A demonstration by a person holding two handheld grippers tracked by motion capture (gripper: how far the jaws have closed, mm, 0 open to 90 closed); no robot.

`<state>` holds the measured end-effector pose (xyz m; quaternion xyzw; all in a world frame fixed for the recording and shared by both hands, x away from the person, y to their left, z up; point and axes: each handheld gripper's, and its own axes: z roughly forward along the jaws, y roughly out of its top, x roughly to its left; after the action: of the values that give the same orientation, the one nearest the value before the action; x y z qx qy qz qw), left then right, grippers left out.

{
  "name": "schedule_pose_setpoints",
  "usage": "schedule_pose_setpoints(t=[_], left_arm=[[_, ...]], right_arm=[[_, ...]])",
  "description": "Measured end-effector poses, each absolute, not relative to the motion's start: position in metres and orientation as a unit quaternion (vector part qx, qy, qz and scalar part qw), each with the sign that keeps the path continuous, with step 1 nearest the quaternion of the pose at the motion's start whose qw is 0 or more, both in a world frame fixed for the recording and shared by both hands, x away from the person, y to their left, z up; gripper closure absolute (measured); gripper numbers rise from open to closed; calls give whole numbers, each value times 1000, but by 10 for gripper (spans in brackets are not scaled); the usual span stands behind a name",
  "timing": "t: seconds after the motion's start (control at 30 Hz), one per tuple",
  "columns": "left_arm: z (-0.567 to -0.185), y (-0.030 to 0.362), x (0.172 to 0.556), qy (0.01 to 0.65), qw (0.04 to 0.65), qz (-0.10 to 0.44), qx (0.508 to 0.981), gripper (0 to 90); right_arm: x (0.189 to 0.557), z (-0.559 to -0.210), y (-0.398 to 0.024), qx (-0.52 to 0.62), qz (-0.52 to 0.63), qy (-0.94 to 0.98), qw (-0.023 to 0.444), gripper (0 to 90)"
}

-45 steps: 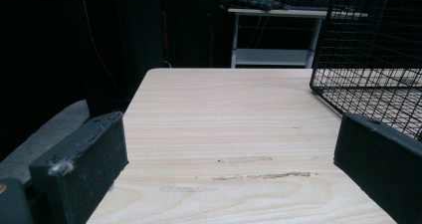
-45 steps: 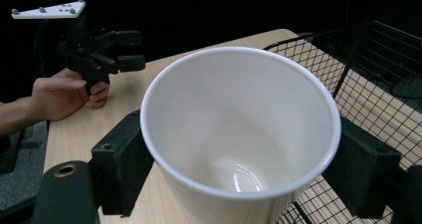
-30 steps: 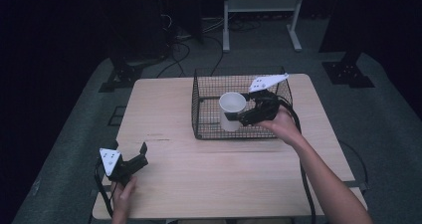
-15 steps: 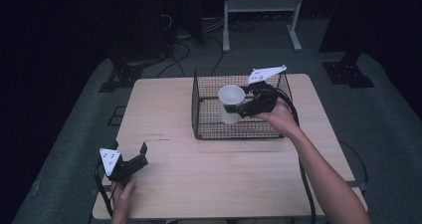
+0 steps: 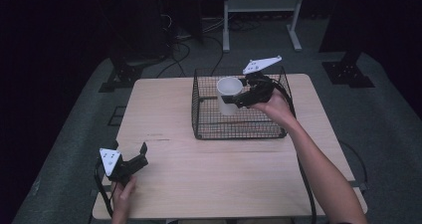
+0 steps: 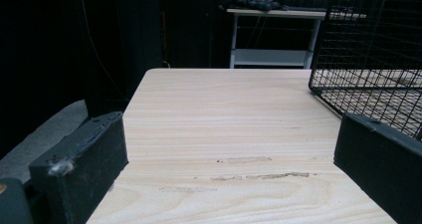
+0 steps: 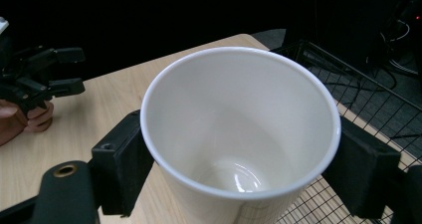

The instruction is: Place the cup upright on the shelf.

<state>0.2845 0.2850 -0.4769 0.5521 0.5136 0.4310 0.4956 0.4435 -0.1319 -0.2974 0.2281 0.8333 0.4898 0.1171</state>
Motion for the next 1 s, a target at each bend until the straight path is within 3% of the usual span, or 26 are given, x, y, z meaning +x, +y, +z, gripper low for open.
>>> schedule_pose_setpoints(t=[0.5,1.0], left_arm=[[-477,285,284,513,496,431,553,0],[-477,285,284,513,496,431,552,0]], right_arm=[[474,-298,-135,267,489,822,119,197],[499,-322,-138,308,481,814,107,197]])
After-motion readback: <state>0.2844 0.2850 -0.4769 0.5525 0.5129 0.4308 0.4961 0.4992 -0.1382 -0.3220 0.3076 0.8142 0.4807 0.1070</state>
